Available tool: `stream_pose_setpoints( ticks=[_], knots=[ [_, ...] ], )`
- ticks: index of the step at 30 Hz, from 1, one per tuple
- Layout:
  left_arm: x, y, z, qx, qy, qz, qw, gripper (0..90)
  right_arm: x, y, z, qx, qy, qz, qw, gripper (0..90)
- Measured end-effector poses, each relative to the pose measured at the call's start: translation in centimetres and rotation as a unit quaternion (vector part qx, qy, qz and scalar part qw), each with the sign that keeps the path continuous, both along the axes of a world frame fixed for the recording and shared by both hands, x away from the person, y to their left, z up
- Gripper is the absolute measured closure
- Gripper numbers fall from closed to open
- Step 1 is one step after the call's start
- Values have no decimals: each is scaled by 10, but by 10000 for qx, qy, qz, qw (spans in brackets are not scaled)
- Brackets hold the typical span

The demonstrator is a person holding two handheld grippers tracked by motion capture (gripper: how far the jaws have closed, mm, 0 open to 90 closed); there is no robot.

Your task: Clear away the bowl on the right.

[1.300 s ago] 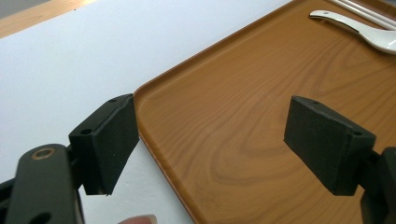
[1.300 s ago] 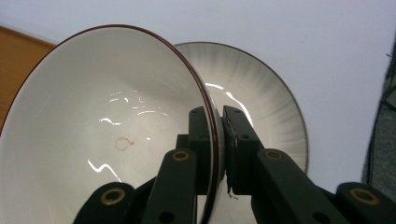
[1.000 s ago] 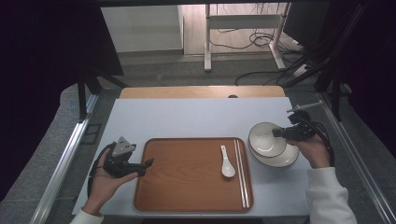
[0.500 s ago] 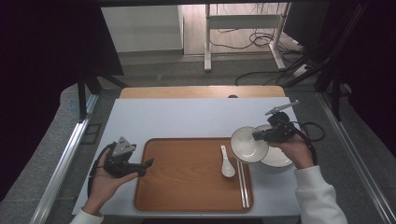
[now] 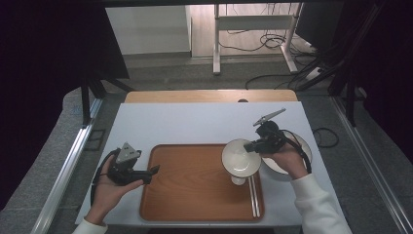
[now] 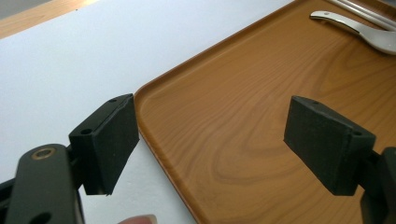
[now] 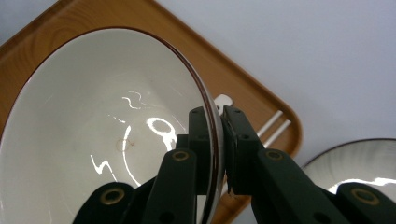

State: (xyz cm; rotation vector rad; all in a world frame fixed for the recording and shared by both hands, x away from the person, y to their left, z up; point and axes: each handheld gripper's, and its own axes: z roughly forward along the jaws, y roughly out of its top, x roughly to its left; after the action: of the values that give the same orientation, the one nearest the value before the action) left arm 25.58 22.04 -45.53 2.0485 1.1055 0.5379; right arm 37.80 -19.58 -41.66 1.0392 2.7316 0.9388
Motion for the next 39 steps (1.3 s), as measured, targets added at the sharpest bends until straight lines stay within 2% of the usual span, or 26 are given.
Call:
stream_pose_setpoints(
  ticks=[32,39],
  knots=[
    [1,-1,-2,40,26,-4,10000,178,1,67,-22,-148,181,571,9981,820],
    [1,0,-3,48,33,0,10000,178,6,77,-32,-112,340,616,9975,818]
  ],
)
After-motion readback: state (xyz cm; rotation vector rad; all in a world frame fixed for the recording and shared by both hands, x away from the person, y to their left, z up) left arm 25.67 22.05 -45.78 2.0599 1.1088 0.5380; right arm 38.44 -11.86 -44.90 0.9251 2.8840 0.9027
